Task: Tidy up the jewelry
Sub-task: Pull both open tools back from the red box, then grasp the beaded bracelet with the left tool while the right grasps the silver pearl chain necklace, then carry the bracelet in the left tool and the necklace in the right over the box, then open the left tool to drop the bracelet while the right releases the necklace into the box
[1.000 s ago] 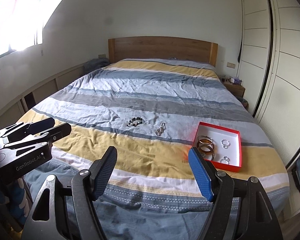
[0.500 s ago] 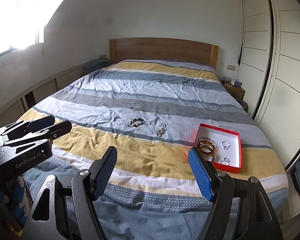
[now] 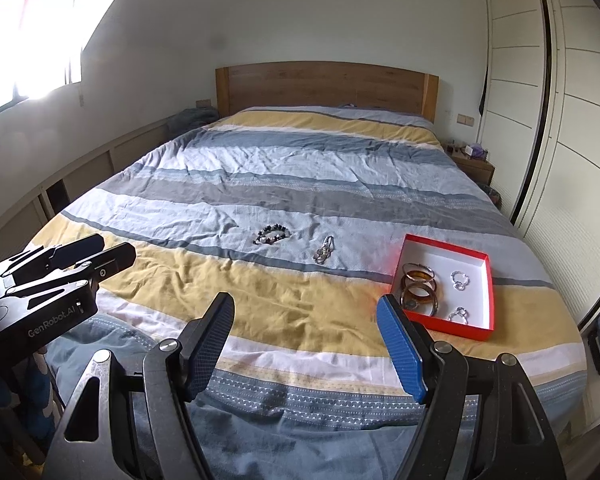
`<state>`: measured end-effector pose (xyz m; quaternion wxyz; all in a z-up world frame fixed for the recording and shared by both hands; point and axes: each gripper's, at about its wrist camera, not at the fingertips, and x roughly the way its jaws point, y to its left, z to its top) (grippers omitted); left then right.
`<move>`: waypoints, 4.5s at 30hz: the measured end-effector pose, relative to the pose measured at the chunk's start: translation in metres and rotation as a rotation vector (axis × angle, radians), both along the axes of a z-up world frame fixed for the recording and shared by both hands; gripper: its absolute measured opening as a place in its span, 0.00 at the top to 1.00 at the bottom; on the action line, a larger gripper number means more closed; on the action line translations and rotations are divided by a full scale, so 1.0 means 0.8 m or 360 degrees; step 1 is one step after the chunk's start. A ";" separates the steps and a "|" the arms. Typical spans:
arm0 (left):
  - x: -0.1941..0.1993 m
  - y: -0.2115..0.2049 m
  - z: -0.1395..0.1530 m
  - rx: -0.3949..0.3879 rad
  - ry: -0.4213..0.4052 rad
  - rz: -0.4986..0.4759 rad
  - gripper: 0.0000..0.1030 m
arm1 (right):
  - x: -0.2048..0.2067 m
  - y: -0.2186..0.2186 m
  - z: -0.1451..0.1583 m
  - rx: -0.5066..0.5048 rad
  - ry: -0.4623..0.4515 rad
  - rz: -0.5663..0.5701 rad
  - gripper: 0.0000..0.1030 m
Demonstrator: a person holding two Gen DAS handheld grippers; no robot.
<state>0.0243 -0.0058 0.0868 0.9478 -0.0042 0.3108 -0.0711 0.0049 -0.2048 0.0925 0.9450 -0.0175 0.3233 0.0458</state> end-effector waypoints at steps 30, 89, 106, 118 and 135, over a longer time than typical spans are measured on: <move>0.447 -0.039 -0.267 -0.0065 0.0493 -0.0208 0.54 | 0.420 -0.033 -0.252 0.0184 0.0462 0.0088 0.39; 0.350 -0.411 -0.195 -0.0166 0.0447 -0.0911 0.84 | 0.287 -0.338 -0.246 0.0151 0.0408 -0.0462 0.85; 0.361 -0.411 -0.228 -0.0107 0.0532 -0.0852 0.79 | 0.292 -0.334 -0.266 0.0137 0.0494 -0.0473 0.72; 0.309 -0.351 -0.142 -0.0130 0.0411 -0.0770 0.68 | 0.245 -0.312 -0.193 0.0108 0.0390 -0.0518 0.57; 0.134 -0.203 -0.044 -0.0067 0.0239 -0.0556 0.52 | 0.115 -0.182 -0.075 0.0090 0.0220 -0.0359 0.39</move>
